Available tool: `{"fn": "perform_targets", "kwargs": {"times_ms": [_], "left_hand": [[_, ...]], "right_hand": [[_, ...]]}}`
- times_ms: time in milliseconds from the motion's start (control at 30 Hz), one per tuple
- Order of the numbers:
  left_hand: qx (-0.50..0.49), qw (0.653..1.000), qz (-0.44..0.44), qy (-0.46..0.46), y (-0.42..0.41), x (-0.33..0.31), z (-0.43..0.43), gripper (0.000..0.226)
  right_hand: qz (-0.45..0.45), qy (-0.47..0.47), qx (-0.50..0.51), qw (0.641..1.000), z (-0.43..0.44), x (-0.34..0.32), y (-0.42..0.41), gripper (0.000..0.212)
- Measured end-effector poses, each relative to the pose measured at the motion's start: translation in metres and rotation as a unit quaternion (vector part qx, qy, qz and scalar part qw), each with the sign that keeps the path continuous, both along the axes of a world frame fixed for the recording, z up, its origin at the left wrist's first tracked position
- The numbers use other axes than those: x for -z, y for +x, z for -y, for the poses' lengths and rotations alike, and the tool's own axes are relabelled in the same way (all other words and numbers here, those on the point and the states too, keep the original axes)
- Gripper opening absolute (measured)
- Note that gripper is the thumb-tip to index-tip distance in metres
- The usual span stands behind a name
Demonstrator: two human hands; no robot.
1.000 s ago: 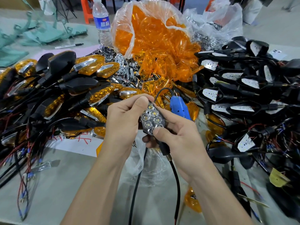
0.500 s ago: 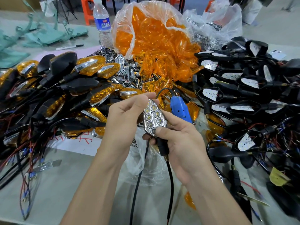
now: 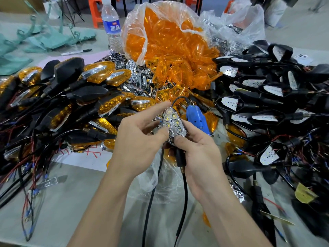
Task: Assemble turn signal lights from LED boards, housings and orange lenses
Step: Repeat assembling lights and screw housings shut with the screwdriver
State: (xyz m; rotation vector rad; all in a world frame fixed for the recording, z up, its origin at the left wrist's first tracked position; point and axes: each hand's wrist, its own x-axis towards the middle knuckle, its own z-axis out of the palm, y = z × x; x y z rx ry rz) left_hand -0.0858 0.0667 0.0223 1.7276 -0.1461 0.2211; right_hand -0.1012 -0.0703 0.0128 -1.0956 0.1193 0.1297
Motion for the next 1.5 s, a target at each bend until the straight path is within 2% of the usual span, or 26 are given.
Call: {"fn": "perform_targets", "kwargs": {"times_ms": [67,233,333,500,600,700,800,967,1100,1167,1300,1400,1500], "left_hand": [[-0.017,1.000,0.004,-0.007,-0.001,0.000,0.001,0.066],[-0.052,0.997,-0.010,0.047,-0.002,0.003,0.001,0.053],[-0.066,0.995,-0.002,0.080,-0.004,0.002,0.005,0.055],[-0.047,0.998,-0.039,-0.030,0.002,0.001,0.008,0.039],[0.036,0.991,-0.091,-0.092,0.006,0.000,0.006,0.042],[0.124,0.969,-0.151,-0.150,0.004,0.003,0.003,0.051],[0.155,0.960,-0.176,-0.149,0.003,0.008,0.003,0.051],[0.133,0.960,-0.192,-0.156,0.002,0.010,0.005,0.039],[0.072,0.971,-0.170,-0.153,0.003,0.011,0.008,0.022],[0.034,0.979,-0.154,-0.132,0.003,0.013,0.009,0.026],[-0.004,0.982,-0.151,-0.110,0.002,0.017,0.008,0.023],[-0.031,0.981,-0.160,-0.100,0.002,0.019,0.004,0.021],[-0.060,0.970,-0.183,-0.148,0.004,0.020,-0.004,0.017]], "right_hand": [[0.004,-0.011,0.009,1.000,0.000,0.001,0.001,0.038],[0.009,-0.043,0.020,0.999,0.001,0.006,0.001,0.042],[0.011,-0.060,0.026,0.998,-0.001,0.007,0.002,0.044],[0.012,-0.040,0.015,0.999,-0.001,0.003,0.003,0.045],[0.005,0.003,0.005,1.000,-0.003,0.001,0.002,0.043],[-0.004,0.037,0.005,0.999,-0.003,-0.002,0.000,0.040],[-0.020,0.046,0.007,0.999,-0.005,-0.001,-0.001,0.036],[-0.044,0.050,0.032,0.997,-0.007,0.001,-0.001,0.029],[-0.043,-0.019,0.063,0.997,-0.007,0.004,0.000,0.027],[-0.033,-0.071,0.073,0.994,-0.008,0.005,0.000,0.027],[0.011,-0.271,0.115,0.956,0.001,0.009,0.002,0.028],[0.025,-0.298,0.138,0.944,0.013,0.005,0.008,0.032],[0.026,-0.328,0.146,0.933,0.024,0.000,0.018,0.032]]}}
